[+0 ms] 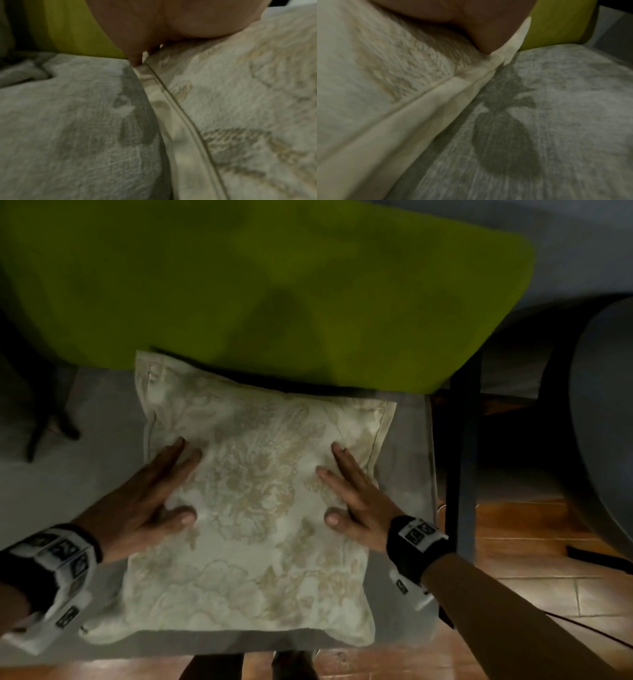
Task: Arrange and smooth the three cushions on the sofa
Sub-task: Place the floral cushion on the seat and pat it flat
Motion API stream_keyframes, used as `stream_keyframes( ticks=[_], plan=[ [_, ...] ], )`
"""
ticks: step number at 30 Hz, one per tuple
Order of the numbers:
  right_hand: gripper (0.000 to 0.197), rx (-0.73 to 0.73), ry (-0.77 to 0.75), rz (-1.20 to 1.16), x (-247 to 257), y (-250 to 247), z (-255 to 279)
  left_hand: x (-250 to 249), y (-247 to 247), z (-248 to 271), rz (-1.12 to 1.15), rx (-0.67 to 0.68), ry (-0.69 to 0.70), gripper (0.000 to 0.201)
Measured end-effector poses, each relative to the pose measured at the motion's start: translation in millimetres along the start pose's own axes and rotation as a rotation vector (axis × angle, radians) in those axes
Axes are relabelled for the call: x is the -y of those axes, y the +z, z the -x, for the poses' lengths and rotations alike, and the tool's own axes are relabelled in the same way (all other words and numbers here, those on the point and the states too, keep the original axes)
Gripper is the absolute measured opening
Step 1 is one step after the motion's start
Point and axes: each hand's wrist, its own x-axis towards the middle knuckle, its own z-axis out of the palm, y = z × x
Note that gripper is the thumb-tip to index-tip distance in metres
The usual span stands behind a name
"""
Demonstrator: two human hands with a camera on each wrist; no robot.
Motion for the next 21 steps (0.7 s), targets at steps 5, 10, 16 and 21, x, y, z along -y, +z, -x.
stream_keyframes(
  ticks=[5,10,16,21],
  plan=[
    [0.096,0.145,0.272,-0.125,-13.8,-18.4,-8.6,3.0,2.9,-13.2,0.092,0.052,-0.189,0.112],
    [0.105,-0.070,0.341,-0.272,-20.7,-16.8,2.3,-1.3,4.1,-2.2,0.258,-0.168,-0.268,0.092],
    [0.043,-0.447,0.730,-0.741,-9.9,9.3,49.1,5.6,12.3,23.8,0.799,-0.462,-0.655,0.039],
    [0.014,-0.505,0.758,-0.731,-6.5,1.0,55.0,-12.7,9.2,34.6,0.843,-0.527,-0.685,0.031]
  ],
)
